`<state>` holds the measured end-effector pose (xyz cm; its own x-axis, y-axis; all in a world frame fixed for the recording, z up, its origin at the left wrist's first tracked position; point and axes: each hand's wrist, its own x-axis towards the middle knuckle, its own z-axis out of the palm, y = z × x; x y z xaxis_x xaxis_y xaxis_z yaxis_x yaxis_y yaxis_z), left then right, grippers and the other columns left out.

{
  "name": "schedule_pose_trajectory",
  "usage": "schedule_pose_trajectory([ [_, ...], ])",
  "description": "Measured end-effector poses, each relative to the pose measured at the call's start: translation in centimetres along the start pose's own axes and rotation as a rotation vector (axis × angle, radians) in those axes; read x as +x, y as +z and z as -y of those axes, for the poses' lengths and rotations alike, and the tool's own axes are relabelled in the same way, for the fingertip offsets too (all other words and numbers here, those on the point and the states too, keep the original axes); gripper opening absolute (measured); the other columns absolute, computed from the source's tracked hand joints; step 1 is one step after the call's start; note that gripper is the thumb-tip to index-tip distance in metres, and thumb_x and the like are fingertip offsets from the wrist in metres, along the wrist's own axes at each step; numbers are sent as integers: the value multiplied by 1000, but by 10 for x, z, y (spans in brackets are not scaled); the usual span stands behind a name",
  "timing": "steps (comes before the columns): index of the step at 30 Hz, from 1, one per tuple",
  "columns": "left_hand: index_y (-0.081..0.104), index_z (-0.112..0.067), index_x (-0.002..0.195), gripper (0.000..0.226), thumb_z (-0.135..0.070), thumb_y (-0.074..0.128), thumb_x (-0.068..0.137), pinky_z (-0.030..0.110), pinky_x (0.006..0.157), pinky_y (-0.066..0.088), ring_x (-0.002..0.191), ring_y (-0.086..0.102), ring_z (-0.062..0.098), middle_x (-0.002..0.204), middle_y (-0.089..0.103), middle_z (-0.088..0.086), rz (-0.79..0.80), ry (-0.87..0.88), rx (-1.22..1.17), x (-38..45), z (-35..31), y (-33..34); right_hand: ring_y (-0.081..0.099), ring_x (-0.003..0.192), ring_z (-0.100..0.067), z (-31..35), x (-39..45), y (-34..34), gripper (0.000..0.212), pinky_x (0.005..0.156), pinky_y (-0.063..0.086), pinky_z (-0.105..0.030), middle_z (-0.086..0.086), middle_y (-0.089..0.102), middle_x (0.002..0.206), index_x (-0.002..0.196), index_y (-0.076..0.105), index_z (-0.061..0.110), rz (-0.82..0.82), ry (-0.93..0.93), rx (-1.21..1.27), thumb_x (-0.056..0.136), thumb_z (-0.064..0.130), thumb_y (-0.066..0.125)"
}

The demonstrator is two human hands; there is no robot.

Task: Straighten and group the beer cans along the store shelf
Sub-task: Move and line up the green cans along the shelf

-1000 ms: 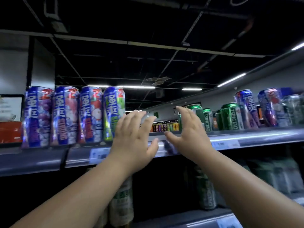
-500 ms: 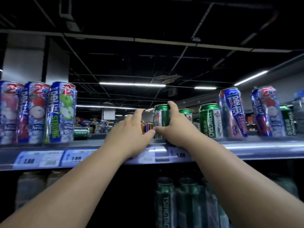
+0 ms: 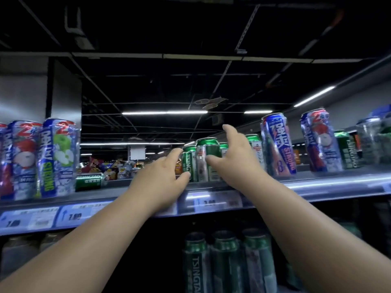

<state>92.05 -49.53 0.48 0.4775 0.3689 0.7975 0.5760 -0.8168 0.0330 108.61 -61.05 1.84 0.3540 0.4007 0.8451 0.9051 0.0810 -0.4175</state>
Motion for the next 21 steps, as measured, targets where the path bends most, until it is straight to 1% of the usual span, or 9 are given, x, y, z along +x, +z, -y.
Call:
schedule_pose_trajectory([
  [1,18,-43,148,65,-58,46,91,39,82,45,111,56,26,134,55,-1,9,3,-35,4,-9,2,34,101,-1,-6,-4,-10,84,83,35,-19,6,37,143,156,23,29,-95,-59,8,89,37,72],
  [3,17,-41,151,69,-55,50,91,41,94,45,122,51,27,142,49,0,-5,32,-108,10,-29,6,32,108,5,-19,-12,-31,75,91,31,-16,8,39,139,152,33,27,-246,-137,3,88,35,72],
  [4,18,-38,152,71,-54,51,91,41,100,42,128,45,26,147,43,-1,-33,58,-124,11,-40,9,34,116,1,-29,-14,-42,74,96,31,-19,6,41,140,151,36,25,-303,-148,-17,88,33,73],
  [6,19,-34,153,72,-54,49,90,41,109,32,138,31,22,154,32,-2,-105,125,-102,13,-64,14,39,129,-15,-49,-15,-63,73,104,33,-30,-1,44,142,149,39,21,-396,-131,-79,86,32,74],
  [8,19,-34,153,72,-57,43,89,44,115,21,143,17,22,158,23,-1,-174,205,-41,13,-88,20,38,132,-23,-70,-14,-79,74,109,35,-40,-5,44,143,149,38,21,-444,-52,-134,85,33,73],
  [11,22,-33,151,72,-57,37,84,46,115,15,144,13,23,158,21,2,-220,299,-24,15,-123,28,37,134,-23,-98,-11,-92,82,109,36,-43,-4,40,146,153,31,23,-403,79,-149,85,38,74],
  [15,26,-29,151,71,-51,47,87,43,116,18,142,19,22,156,26,3,-179,333,-124,25,-157,42,49,127,-27,-116,-8,-87,101,100,45,-44,-4,44,147,158,14,29,-235,154,-179,80,52,75],
  [18,30,-26,149,69,-48,52,87,45,114,22,138,26,23,152,32,3,-187,299,-159,29,-172,55,60,108,-27,-119,1,-84,111,78,46,-41,-3,58,133,157,-1,34,-125,208,-264,76,66,69],
  [21,30,-26,148,72,-52,47,83,47,116,11,139,25,25,152,33,5,-228,282,-62,28,-176,65,57,89,-24,-122,6,-83,106,70,42,-38,-2,65,119,157,1,31,-100,247,-286,77,63,64],
])
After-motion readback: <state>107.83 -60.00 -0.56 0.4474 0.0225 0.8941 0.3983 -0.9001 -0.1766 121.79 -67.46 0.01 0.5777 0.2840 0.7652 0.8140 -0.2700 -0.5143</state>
